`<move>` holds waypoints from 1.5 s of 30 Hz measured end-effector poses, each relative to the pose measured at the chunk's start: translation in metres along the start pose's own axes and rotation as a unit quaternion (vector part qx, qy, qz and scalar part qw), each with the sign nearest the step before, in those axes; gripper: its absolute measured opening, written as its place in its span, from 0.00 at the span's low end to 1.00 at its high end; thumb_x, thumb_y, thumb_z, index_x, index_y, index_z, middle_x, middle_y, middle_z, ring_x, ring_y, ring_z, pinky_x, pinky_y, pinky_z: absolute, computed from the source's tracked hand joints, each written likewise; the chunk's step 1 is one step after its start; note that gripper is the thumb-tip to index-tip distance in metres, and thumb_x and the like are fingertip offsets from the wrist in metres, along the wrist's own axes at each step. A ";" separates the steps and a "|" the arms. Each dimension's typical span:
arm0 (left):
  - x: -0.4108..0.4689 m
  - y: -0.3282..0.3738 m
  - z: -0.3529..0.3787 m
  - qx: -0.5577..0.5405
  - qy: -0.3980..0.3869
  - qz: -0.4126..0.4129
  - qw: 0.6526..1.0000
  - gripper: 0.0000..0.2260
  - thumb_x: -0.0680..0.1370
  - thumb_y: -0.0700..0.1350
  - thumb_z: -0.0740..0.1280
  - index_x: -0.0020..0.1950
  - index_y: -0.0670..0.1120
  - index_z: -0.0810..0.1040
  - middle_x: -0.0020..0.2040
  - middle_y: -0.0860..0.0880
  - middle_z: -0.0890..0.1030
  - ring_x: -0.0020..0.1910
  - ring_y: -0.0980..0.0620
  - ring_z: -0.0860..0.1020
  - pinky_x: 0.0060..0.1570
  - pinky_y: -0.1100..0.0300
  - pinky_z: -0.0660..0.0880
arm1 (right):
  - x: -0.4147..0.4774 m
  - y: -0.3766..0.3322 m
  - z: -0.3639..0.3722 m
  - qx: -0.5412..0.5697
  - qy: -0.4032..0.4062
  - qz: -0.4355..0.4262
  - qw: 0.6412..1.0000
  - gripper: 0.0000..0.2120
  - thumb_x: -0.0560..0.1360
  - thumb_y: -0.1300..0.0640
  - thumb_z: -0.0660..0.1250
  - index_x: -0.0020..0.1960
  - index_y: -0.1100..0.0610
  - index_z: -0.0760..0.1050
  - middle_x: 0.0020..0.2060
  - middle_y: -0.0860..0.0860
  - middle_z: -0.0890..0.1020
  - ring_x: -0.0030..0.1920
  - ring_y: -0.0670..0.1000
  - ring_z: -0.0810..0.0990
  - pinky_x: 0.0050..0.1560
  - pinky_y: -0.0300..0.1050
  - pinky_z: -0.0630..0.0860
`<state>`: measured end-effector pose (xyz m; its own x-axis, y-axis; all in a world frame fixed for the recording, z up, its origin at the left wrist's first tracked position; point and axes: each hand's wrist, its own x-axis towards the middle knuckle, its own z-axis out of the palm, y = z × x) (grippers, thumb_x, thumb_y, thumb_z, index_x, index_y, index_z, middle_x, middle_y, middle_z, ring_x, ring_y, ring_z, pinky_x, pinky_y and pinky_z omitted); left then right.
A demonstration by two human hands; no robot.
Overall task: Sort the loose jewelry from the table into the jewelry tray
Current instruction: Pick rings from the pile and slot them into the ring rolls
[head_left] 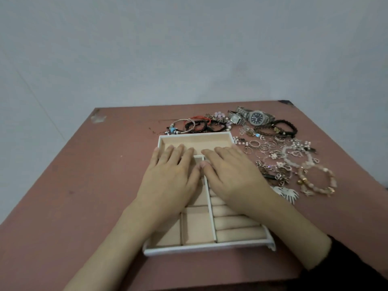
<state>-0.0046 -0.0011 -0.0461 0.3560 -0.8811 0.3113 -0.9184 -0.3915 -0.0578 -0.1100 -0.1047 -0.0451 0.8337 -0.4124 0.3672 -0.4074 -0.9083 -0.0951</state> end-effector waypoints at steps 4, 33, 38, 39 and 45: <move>0.005 0.001 -0.016 0.007 -0.077 0.019 0.997 0.37 0.71 0.56 0.34 0.68 0.40 0.68 0.69 0.39 0.69 0.67 0.39 0.70 0.65 0.41 0.64 | 0.002 -0.004 -0.010 -0.011 -0.075 0.016 0.997 0.32 0.73 0.45 0.36 0.70 0.53 0.64 0.64 0.53 0.74 0.66 0.54 0.68 0.72 0.47 0.48; 0.075 0.017 -0.014 -0.284 0.030 0.026 0.958 0.10 0.77 0.46 0.62 0.46 0.43 0.81 0.42 0.47 0.77 0.43 0.50 0.73 0.45 0.58 0.67 | 0.027 0.112 -0.040 0.083 -0.089 0.068 0.990 0.04 0.71 0.52 0.71 0.41 0.52 0.81 0.39 0.46 0.74 0.49 0.48 0.70 0.51 0.47 0.70; 0.075 0.019 -0.016 -0.295 0.043 0.028 0.954 0.15 0.75 0.51 0.59 0.44 0.44 0.81 0.40 0.49 0.77 0.38 0.55 0.72 0.40 0.61 0.64 | 0.024 0.114 -0.056 0.315 0.047 0.184 0.930 0.02 0.71 0.61 0.68 0.40 0.59 0.79 0.35 0.47 0.80 0.35 0.40 0.77 0.37 0.32 0.72; 0.075 0.019 -0.018 -0.303 0.043 0.030 0.952 0.13 0.76 0.50 0.61 0.45 0.44 0.81 0.39 0.50 0.77 0.36 0.58 0.72 0.39 0.62 0.63 | 0.024 0.117 -0.058 0.364 0.069 0.209 0.905 0.02 0.72 0.62 0.68 0.41 0.60 0.78 0.35 0.48 0.80 0.33 0.38 0.77 0.35 0.29 0.71; 0.087 0.038 -0.029 -0.275 -0.017 0.082 0.958 0.08 0.77 0.45 0.65 0.52 0.48 0.81 0.45 0.52 0.82 0.44 0.54 0.78 0.44 0.63 0.70 | 0.027 0.138 -0.057 0.478 0.119 0.292 0.820 0.04 0.72 0.63 0.66 0.40 0.60 0.78 0.34 0.54 0.81 0.37 0.52 0.79 0.39 0.41 0.76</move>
<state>-0.0133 -0.0848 0.0065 0.1959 -0.9308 0.3087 -0.9111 -0.0564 0.4082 -0.1656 -0.2374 0.0043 0.4583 -0.8741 0.1607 -0.1377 -0.2485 -0.9588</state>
